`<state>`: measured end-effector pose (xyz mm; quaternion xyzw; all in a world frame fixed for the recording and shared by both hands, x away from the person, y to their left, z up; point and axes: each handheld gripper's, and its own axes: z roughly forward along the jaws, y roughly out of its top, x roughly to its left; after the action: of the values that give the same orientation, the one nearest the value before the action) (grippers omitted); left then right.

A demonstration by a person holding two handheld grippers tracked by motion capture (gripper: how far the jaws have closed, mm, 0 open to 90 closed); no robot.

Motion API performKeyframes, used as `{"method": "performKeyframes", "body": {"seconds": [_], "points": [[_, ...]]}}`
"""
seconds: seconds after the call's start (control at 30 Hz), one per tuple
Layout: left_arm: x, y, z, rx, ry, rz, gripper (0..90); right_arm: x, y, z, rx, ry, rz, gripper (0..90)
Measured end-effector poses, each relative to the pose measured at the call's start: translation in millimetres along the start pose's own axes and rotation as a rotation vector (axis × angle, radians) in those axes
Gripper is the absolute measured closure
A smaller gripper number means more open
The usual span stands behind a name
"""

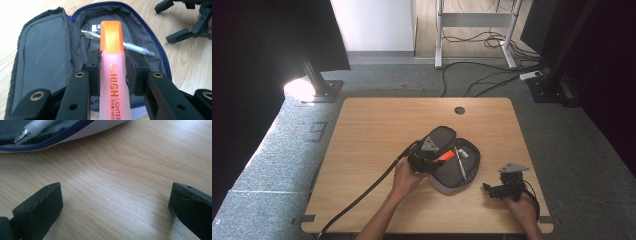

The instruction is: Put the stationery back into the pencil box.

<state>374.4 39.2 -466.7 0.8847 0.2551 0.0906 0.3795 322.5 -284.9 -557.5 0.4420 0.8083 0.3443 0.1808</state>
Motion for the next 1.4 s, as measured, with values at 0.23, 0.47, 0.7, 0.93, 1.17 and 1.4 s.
{"method": "performKeyframes", "body": {"seconds": [0.23, 0.47, 0.7, 0.93, 1.17, 1.4], "points": [[-0.6, 9.4, 13.5, 0.009, 0.002, 0.003, 66.5, 0.0, 0.1, -0.1, 0.001, 0.001, 0.001, 0.0], [1.6, 16.3, 24.9, 0.008, 0.003, -0.005, 66.6, -0.1, 0.1, 0.0, 0.000, 0.000, -0.001, 0.0], [5.2, 17.2, 40.3, 0.013, 0.014, -0.017, 66.5, -0.2, 0.1, 0.0, 0.000, 0.000, -0.002, 0.0], [4.6, 13.9, 55.4, 0.045, 0.022, -0.013, 66.5, -0.1, 0.1, -0.1, 0.001, 0.001, -0.001, 0.0], [1.5, 13.2, 65.4, 0.068, 0.016, -0.009, 66.4, -0.1, 0.1, -0.1, 0.001, 0.001, -0.001, 0.0], [0.7, 8.7, 74.3, 0.116, 0.014, 0.007, 66.2, -0.1, 0.1, -0.1, 0.001, 0.001, -0.001, 0.0]]}}
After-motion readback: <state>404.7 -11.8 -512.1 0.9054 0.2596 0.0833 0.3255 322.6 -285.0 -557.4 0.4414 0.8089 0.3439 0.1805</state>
